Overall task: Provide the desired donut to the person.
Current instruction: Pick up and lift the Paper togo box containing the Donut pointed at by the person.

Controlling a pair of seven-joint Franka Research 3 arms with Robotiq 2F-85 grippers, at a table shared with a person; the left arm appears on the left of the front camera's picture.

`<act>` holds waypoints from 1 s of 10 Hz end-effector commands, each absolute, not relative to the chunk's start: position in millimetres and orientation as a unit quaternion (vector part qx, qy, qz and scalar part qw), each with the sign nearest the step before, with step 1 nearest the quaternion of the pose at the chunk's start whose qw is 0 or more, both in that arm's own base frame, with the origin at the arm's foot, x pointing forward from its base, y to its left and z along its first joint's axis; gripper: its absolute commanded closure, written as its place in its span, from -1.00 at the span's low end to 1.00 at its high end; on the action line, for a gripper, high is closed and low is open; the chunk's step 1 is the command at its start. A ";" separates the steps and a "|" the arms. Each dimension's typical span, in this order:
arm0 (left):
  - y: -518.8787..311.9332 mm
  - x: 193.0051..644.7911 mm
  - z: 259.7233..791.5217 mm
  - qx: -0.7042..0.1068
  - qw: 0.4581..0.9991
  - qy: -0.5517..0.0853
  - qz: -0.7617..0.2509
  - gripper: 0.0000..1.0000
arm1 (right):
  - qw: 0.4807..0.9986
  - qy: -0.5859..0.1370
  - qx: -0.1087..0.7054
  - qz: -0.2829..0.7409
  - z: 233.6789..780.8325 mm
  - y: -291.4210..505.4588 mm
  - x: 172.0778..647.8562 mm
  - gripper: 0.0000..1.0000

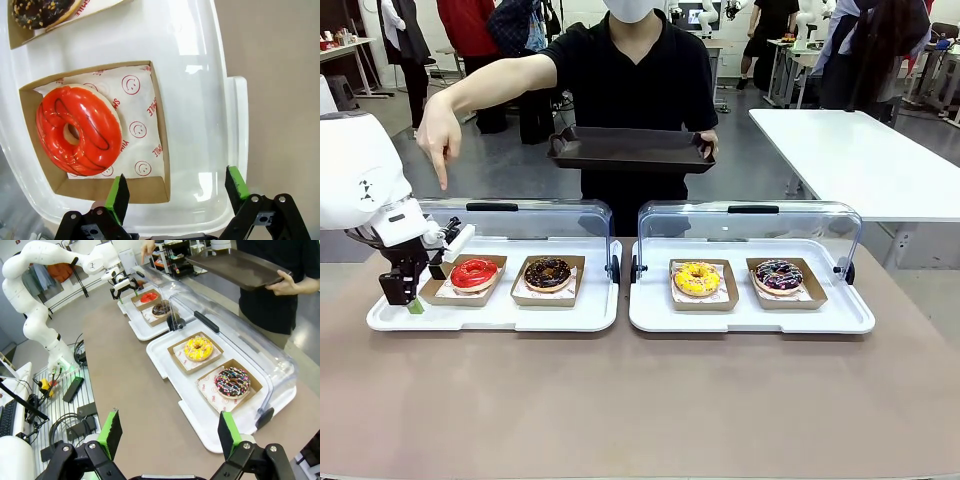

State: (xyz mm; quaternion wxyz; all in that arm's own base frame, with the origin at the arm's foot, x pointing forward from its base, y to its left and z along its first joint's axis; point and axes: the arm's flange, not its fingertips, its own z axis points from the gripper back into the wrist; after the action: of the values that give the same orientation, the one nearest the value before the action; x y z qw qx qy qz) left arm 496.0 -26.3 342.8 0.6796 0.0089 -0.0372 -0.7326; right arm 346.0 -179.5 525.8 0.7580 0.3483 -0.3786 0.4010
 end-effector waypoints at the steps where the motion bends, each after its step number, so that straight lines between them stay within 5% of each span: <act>1: -21.6 507.3 339.6 -0.001 0.669 -0.052 -0.742 -1.00 | 0.752 -0.387 0.354 0.401 526.4 -180.0 347.1 -1.00; 6: -23.6 517.2 326.6 -0.003 0.673 -0.035 -0.739 -1.00 | 0.752 -0.387 0.354 0.401 526.4 -180.0 347.1 -1.00; 7: -22.6 518.7 324.5 0.001 0.676 -0.032 -0.736 -0.84 | 0.752 -0.387 0.354 0.401 526.4 -180.0 347.1 -1.00; 8: -22.5 518.8 324.8 0.003 0.675 -0.033 -0.737 0.11 | 0.752 -0.387 0.354 0.401 526.4 -180.0 347.1 -1.00; 9: -21.2 518.0 325.1 0.005 0.674 -0.033 -0.738 0.29 | 0.752 -0.387 0.354 0.401 526.4 -180.0 347.1 -1.00; 10: -19.9 518.2 324.6 0.006 0.674 -0.032 -0.738 1.00 | 0.752 -0.387 0.354 0.401 526.4 -180.0 347.1 -1.00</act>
State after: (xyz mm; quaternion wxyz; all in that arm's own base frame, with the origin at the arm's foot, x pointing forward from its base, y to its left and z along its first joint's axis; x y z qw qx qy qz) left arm 514.6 -22.5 325.6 0.6797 0.0007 -0.0284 -0.7330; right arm 346.0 -179.5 525.7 0.7580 0.3483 -0.3785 0.4010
